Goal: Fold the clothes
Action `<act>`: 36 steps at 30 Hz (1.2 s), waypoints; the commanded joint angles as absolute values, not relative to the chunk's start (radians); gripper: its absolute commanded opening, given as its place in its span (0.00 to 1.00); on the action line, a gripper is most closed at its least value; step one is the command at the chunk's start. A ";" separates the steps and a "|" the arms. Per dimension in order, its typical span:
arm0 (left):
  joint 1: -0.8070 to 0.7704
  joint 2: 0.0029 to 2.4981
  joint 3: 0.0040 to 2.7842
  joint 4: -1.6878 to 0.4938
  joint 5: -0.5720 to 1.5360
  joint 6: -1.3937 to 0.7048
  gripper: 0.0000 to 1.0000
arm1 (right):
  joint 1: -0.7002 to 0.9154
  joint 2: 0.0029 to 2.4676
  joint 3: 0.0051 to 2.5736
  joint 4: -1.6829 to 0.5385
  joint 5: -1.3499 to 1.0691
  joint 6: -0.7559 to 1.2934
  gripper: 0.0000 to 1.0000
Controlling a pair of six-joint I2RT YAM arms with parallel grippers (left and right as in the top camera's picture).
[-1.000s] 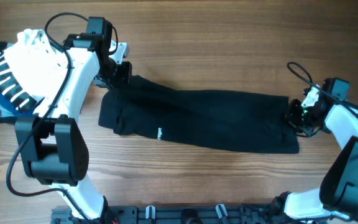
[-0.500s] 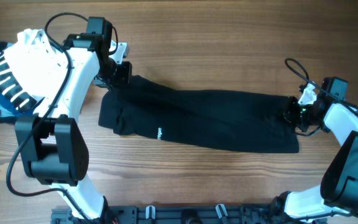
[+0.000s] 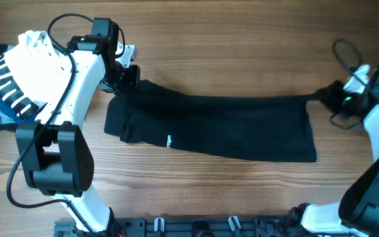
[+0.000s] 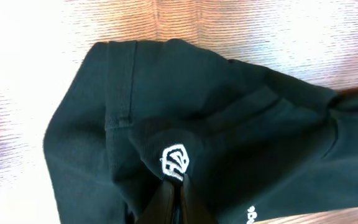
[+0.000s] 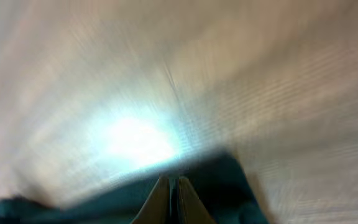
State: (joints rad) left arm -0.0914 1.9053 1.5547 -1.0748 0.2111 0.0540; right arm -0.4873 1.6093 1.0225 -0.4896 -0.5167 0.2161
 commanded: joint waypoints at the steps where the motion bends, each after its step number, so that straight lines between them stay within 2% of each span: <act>1: -0.087 1.872 1.552 -1.073 0.255 0.044 0.04 | -0.503 1.572 1.066 -0.479 -0.587 0.210 0.04; 14: -0.087 1.869 1.552 -1.068 0.258 0.045 0.04 | -0.496 1.583 1.055 -0.614 -0.564 0.133 0.04; 18: -0.088 1.869 1.552 -1.039 0.258 0.044 0.04 | -0.462 1.628 1.007 -0.556 -0.516 0.134 0.18; 19: -0.088 1.869 1.552 -1.033 0.259 0.044 0.04 | -0.451 1.647 0.997 -0.524 -0.516 0.135 0.25; 24: -0.088 1.869 1.552 -1.025 0.273 0.044 0.04 | -0.407 1.763 0.990 -0.364 -0.513 0.211 0.44; 29: -0.088 1.869 1.552 -1.026 0.273 0.044 0.04 | -0.379 1.855 0.990 -0.308 -0.485 0.250 0.54; 36: -0.088 1.869 1.552 -1.028 0.273 0.044 0.04 | -0.377 1.875 0.990 -0.373 -0.456 0.262 0.54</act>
